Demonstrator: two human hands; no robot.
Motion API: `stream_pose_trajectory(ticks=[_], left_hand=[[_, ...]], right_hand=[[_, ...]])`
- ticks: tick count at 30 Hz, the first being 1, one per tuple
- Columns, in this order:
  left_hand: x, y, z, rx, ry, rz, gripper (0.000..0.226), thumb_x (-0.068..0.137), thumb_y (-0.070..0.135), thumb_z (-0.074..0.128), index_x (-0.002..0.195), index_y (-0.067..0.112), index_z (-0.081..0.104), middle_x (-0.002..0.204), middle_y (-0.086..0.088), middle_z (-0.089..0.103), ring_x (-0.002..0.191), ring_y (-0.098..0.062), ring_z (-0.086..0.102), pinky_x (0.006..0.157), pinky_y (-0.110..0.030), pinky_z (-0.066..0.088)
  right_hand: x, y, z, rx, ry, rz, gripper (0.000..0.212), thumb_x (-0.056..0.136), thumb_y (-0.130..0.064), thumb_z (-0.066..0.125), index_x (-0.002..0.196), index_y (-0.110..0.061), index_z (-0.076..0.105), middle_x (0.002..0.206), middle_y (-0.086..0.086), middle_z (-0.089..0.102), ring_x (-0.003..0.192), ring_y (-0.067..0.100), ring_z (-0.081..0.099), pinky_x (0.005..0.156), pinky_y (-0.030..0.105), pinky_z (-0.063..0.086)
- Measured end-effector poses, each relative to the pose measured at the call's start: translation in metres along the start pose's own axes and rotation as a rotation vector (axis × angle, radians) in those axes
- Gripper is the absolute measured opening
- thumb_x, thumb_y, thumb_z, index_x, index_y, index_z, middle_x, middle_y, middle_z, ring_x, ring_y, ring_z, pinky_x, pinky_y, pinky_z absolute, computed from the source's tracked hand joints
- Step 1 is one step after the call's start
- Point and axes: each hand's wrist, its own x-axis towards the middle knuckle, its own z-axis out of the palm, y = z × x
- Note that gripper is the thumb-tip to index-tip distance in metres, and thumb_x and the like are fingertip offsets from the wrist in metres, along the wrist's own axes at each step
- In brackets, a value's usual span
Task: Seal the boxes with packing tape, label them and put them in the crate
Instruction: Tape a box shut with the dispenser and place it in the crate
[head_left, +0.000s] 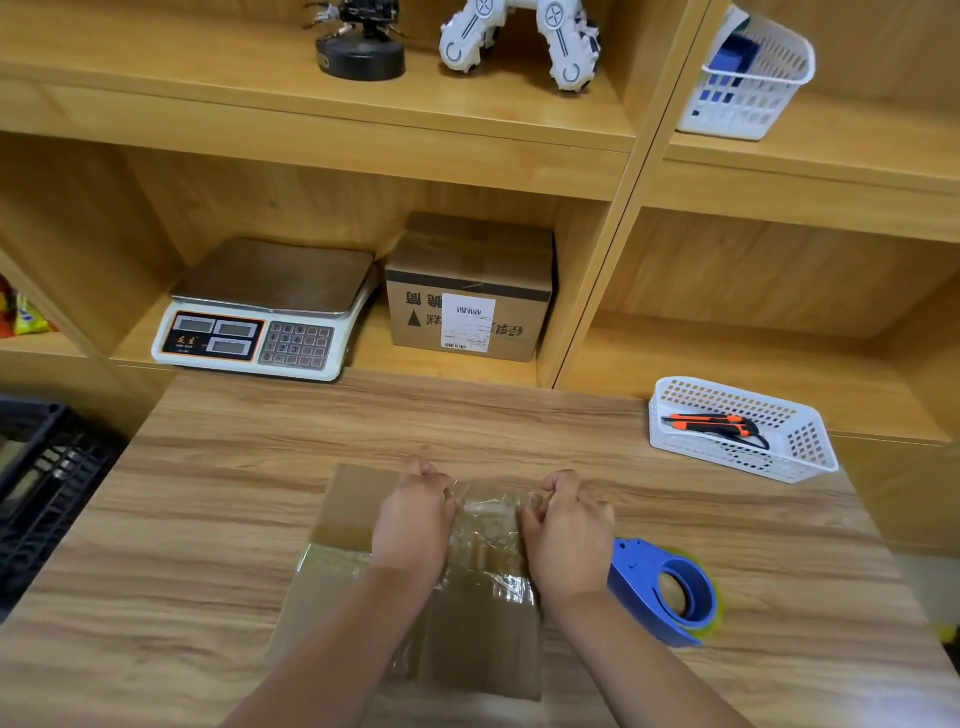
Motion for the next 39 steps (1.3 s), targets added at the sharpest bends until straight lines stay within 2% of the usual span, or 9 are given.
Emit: stream_pose_trajectory(ticks=[6, 11, 18, 21, 24, 28, 31, 35, 39], left_hand=[[-0.002, 0.001, 0.001, 0.028, -0.010, 0.011, 0.018, 0.094, 0.021, 0.050, 0.104, 0.011, 0.062, 0.123, 0.003, 0.041, 0.084, -0.010, 0.053, 0.074, -0.022, 0.045], [-0.002, 0.008, -0.002, 0.072, -0.017, 0.013, 0.017, 0.094, 0.019, 0.049, 0.102, 0.011, 0.063, 0.123, 0.001, 0.040, 0.087, -0.018, 0.057, 0.075, -0.029, 0.048], [-0.001, 0.010, -0.004, 0.152, -0.055, 0.012, 0.019, 0.095, 0.019, 0.048, 0.109, 0.009, 0.056, 0.133, -0.004, 0.034, 0.089, -0.023, 0.061, 0.074, -0.033, 0.051], [0.001, 0.009, -0.012, 0.206, -0.016, 0.000, 0.036, 0.092, 0.031, 0.056, 0.121, 0.012, 0.049, 0.135, -0.003, 0.031, 0.092, -0.022, 0.062, 0.072, -0.031, 0.052], [0.006, -0.001, -0.023, 0.276, 0.052, -0.005, 0.044, 0.089, 0.038, 0.057, 0.126, 0.017, 0.047, 0.125, -0.002, 0.040, 0.097, -0.018, 0.057, 0.072, -0.029, 0.050], [0.014, -0.012, -0.027, 0.388, 0.132, 0.051, 0.037, 0.093, 0.041, 0.045, 0.124, 0.024, 0.055, 0.120, 0.003, 0.053, 0.111, -0.017, 0.046, 0.090, -0.030, 0.036], [0.023, -0.002, -0.018, 0.418, 0.001, 0.195, 0.042, 0.096, 0.048, 0.035, 0.125, 0.028, 0.055, 0.125, 0.005, 0.055, 0.122, -0.016, 0.037, 0.100, -0.033, 0.027], [0.027, 0.009, -0.001, 0.478, -0.197, 0.323, 0.043, 0.099, 0.046, 0.027, 0.119, 0.027, 0.060, 0.125, 0.004, 0.058, 0.128, -0.016, 0.034, 0.103, -0.034, 0.020], [0.031, 0.004, 0.001, 0.454, -0.225, 0.324, 0.039, 0.101, 0.041, 0.025, 0.117, 0.027, 0.057, 0.123, 0.005, 0.059, 0.123, -0.016, 0.040, 0.102, -0.033, 0.023]], right_hand=[[0.001, 0.000, 0.001, -0.084, -0.022, -0.014, 0.035, 0.072, -0.029, 0.076, 0.095, -0.019, 0.051, 0.061, -0.008, 0.058, 0.067, 0.018, 0.058, 0.070, 0.034, 0.037], [0.004, -0.003, -0.004, -0.119, -0.054, -0.032, 0.032, 0.076, -0.031, 0.072, 0.095, -0.020, 0.050, 0.065, -0.006, 0.060, 0.071, 0.019, 0.057, 0.071, 0.033, 0.036], [0.004, -0.007, -0.007, -0.171, -0.037, -0.048, 0.041, 0.058, -0.027, 0.084, 0.083, -0.016, 0.054, 0.052, -0.004, 0.054, 0.054, 0.020, 0.055, 0.061, 0.033, 0.039], [0.003, -0.007, -0.008, -0.192, -0.060, -0.037, 0.035, 0.066, -0.029, 0.080, 0.088, -0.013, 0.057, 0.060, 0.001, 0.058, 0.064, 0.024, 0.057, 0.067, 0.036, 0.040], [0.004, -0.005, -0.016, -0.174, -0.109, -0.023, 0.033, 0.081, -0.036, 0.066, 0.100, -0.014, 0.052, 0.075, 0.002, 0.061, 0.084, 0.025, 0.058, 0.078, 0.036, 0.035], [0.004, 0.002, -0.024, -0.002, -0.144, 0.066, 0.033, 0.092, -0.045, 0.051, 0.112, -0.018, 0.046, 0.095, 0.000, 0.056, 0.102, 0.022, 0.047, 0.083, 0.031, 0.031], [0.009, -0.004, -0.014, -0.016, -0.165, 0.104, 0.039, 0.091, -0.054, 0.046, 0.109, -0.021, 0.053, 0.107, 0.001, 0.059, 0.106, 0.023, 0.042, 0.084, 0.033, 0.032], [0.018, -0.004, -0.001, -0.159, -0.399, 0.149, 0.056, 0.089, -0.068, 0.031, 0.116, -0.025, 0.055, 0.118, 0.004, 0.053, 0.115, 0.025, 0.036, 0.091, 0.037, 0.036], [0.023, 0.005, 0.002, -0.020, -0.405, 0.152, 0.043, 0.093, -0.058, 0.037, 0.113, -0.027, 0.058, 0.111, 0.000, 0.058, 0.109, 0.023, 0.041, 0.087, 0.034, 0.036]])
